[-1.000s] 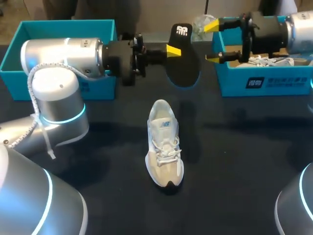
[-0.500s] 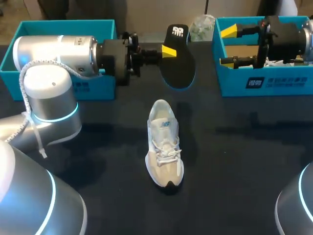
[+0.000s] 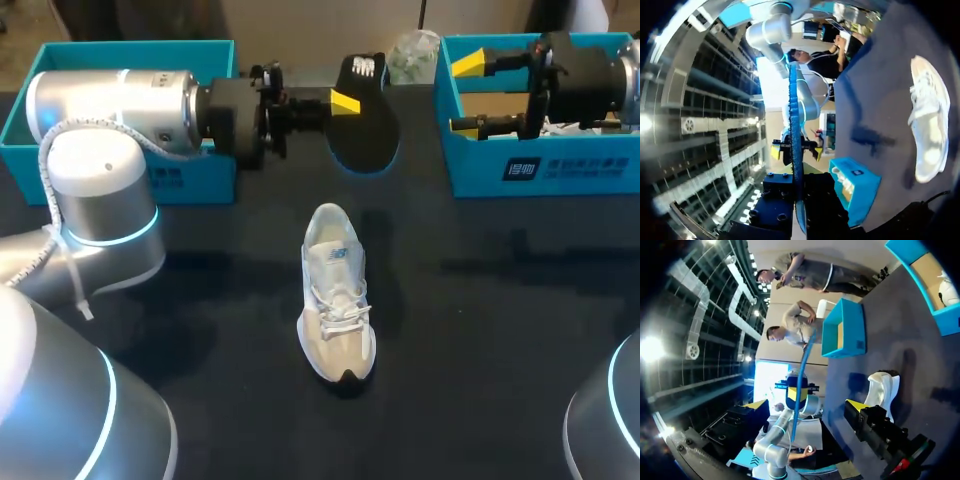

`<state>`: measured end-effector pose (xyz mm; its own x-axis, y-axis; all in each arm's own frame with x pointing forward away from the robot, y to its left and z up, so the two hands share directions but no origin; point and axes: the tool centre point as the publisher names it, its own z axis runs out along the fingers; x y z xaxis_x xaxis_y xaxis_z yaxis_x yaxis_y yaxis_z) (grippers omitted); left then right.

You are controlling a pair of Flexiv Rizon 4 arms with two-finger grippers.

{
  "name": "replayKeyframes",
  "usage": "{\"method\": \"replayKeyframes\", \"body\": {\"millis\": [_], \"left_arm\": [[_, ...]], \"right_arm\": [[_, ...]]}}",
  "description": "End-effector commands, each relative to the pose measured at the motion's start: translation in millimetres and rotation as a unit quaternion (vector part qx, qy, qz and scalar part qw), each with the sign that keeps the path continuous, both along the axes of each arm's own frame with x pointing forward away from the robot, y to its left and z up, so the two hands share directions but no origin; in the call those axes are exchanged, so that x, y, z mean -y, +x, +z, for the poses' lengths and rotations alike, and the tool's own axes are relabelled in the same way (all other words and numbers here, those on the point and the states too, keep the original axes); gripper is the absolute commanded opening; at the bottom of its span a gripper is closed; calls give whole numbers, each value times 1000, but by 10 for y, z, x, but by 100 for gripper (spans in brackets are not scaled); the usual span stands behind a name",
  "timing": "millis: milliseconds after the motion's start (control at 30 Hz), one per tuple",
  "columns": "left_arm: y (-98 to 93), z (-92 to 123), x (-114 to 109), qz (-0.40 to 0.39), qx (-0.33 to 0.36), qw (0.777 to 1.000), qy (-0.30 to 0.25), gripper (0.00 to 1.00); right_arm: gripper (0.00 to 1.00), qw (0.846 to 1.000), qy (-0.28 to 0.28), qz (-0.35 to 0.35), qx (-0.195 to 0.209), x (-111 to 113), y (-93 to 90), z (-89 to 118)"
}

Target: Take the shoe out of the shoebox, open the shoe tongue, remove and reinsert the insole, then place the shoe into the shoebox

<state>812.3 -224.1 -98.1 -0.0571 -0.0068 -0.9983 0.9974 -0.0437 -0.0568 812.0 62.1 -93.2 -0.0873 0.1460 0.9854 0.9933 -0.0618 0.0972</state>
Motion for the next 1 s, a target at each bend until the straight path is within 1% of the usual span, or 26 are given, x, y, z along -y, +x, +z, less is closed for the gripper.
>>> {"method": "replayKeyframes", "body": {"millis": [33, 67, 100, 133, 167, 200, 233, 267, 300, 333, 367, 400, 433, 500, 533, 567, 1000], "left_arm": [[10, 90, 4, -24, -181, 982, 54, 0], [16, 84, 1, -34, -228, 970, 82, 0], [15, 92, -10, -34, -260, 962, 70, 0], [34, 108, -11, -42, -312, 946, 74, 0], [37, 107, -19, -47, -327, 940, 81, 0], [66, 107, -24, -40, -369, 925, 77, 0], [74, 105, -26, -49, -389, 917, 80, 0], [72, 91, -37, -41, -435, 895, 85, 0], [77, 80, -36, -43, -457, 885, 81, 0], [74, 66, -37, -49, -492, 865, 85, 0], [70, 28, -34, -42, -505, 857, 100, 0], [82, 7, -26, -31, -533, 841, 91, 0], [83, -1, -23, -43, -563, 820, 92, 0], [67, -20, -21, -39, -588, 801, 110, 0], [66, -36, -17, -37, -586, 799, 131, 0], [70, -39, -10, -22, -560, 815, 146, 0], [70, -39, -10, -22, -560, 815, 146, 0]], "right_arm": [[100, 1000, 0, 0, 0, -16, 5, -2], [100, 1000, 0, 0, 0, -16, 5, -2], [100, 1000, 0, 0, 0, -16, 5, -2], [100, 1000, 0, 0, 0, -16, 5, -2], [100, 1000, 0, 0, 0, -16, 5, -2], [100, 1000, 0, 0, 0, -16, 5, -2], [100, 1000, 0, 0, 0, -16, 5, -2], [100, 1000, 0, 0, 0, -16, 5, -2], [100, 1000, 0, 0, 0, -16, 5, -2], [100, 1000, 0, 0, 0, -16, 5, -2], [100, 1000, 0, 0, 0, -16, 5, -2], [100, 1000, 0, 0, 0, -16, 5, -2], [100, 1000, 0, 0, 0, -16, 5, -2], [100, 1000, 0, 0, 0, -16, 5, -2], [100, 1000, 0, 0, 0, -16, 5, -2], [100, 1000, 0, 0, 0, -16, 5, -2], [100, 1000, 0, 0, 0, -16, 5, -2]]}}
